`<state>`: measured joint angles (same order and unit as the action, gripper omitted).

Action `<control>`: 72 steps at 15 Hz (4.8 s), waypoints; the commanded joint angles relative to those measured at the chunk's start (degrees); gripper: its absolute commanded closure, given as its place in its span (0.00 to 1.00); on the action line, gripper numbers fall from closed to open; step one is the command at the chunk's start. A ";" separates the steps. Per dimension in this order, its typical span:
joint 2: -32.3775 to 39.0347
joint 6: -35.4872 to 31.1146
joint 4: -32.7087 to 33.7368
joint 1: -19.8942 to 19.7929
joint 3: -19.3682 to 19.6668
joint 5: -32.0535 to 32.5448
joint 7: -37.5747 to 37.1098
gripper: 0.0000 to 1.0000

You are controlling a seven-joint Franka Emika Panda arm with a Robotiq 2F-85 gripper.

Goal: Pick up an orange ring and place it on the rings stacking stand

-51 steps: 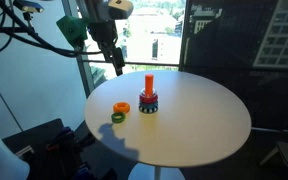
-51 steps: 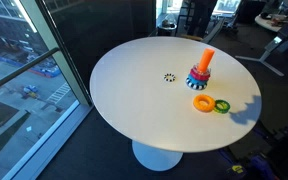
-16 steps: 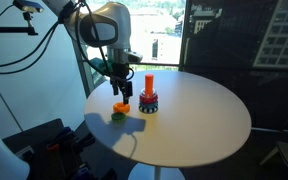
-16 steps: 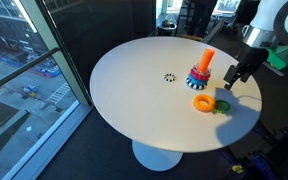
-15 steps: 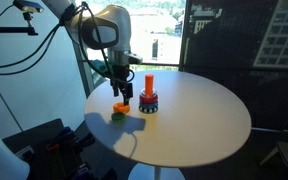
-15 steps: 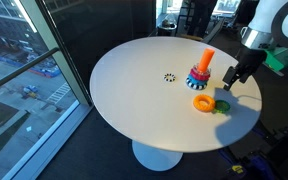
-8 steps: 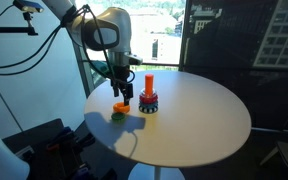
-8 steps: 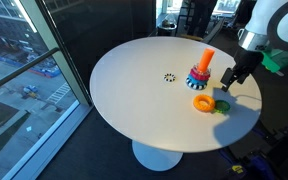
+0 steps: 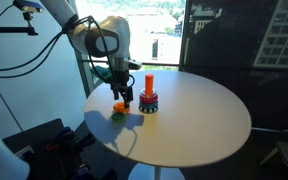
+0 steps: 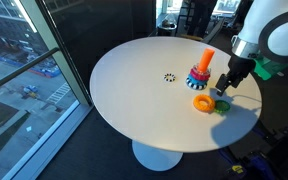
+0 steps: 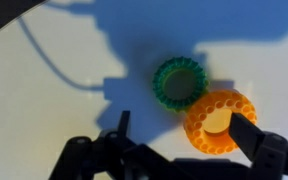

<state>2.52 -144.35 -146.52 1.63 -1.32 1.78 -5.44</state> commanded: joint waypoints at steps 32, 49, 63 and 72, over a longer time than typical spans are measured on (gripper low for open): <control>13.19 -11.99 5.61 4.12 1.54 3.15 -4.66 0.37; 0.98 -7.91 3.62 2.61 -0.87 -3.32 -1.41 0.93; -9.31 -1.09 9.08 -0.38 0.35 -3.43 -3.79 0.93; -7.82 1.17 13.60 -2.75 1.33 -2.23 -5.65 0.93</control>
<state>-6.23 -145.39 -135.37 -0.41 -0.11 -1.24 -9.19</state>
